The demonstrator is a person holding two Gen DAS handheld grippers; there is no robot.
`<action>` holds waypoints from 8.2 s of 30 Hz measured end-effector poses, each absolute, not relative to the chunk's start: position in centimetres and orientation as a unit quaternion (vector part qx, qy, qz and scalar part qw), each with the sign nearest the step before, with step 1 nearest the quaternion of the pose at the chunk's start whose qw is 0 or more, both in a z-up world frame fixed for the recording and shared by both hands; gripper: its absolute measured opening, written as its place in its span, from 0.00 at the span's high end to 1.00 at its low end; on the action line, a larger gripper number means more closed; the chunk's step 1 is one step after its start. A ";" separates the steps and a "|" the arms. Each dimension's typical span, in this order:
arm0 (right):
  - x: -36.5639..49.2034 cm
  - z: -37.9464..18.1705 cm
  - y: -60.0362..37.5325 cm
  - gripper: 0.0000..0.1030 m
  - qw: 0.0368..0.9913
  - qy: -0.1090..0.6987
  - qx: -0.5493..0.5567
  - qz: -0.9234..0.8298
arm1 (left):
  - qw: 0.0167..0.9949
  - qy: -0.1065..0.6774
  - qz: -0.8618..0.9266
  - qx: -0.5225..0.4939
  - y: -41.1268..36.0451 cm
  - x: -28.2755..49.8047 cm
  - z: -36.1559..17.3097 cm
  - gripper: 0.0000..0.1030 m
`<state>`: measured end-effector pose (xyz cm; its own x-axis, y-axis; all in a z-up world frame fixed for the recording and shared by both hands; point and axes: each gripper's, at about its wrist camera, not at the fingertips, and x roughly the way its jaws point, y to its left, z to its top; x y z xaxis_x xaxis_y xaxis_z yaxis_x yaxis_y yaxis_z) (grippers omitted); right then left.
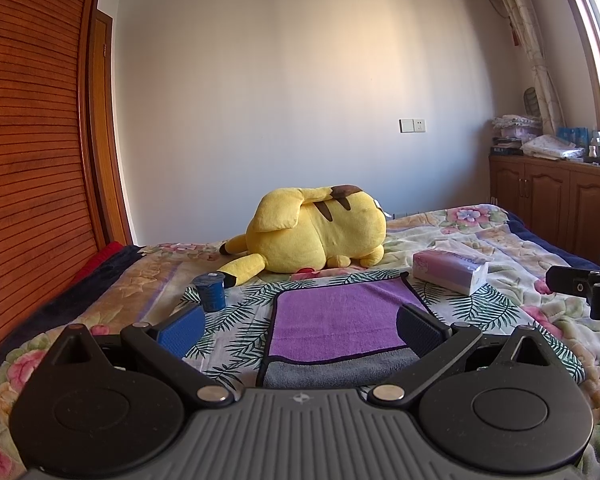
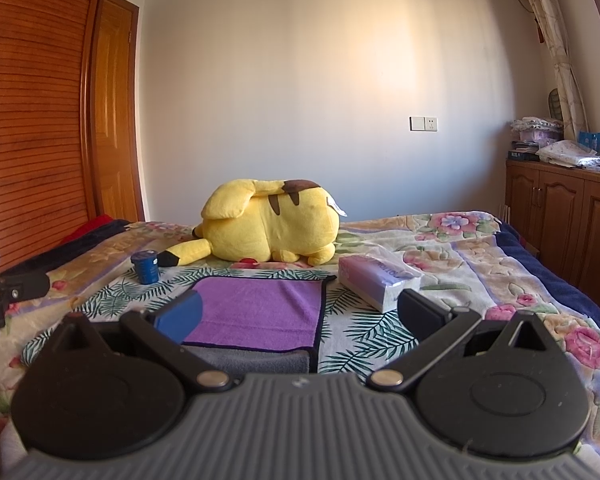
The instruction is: Fold towel
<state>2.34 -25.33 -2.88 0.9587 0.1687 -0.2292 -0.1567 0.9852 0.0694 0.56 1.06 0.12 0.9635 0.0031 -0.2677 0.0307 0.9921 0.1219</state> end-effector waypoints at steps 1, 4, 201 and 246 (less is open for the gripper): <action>2.3 -2.9 -25.3 0.00 0.989 0.118 0.025 0.082 | 0.989 0.137 -0.007 0.063 1.1 0.7 0.1 0.00; 2.4 -2.9 -25.3 0.00 0.989 0.119 0.026 0.082 | 0.988 0.141 -0.008 0.064 1.0 0.7 0.1 0.00; 24.1 -7.9 -22.9 0.95 0.953 0.249 -0.029 0.170 | 0.964 0.247 -0.092 0.040 6.8 24.0 -4.4 0.94; 33.2 -8.8 -22.5 0.95 0.966 0.197 -0.037 0.161 | 0.969 0.224 -0.076 0.072 6.9 34.2 -6.0 0.95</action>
<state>33.21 -22.55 -8.77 0.8707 0.2967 -0.3923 -0.3258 0.9454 -0.0080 34.21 6.90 -5.98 0.8885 -0.1143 -0.4444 0.1787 0.9782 0.1056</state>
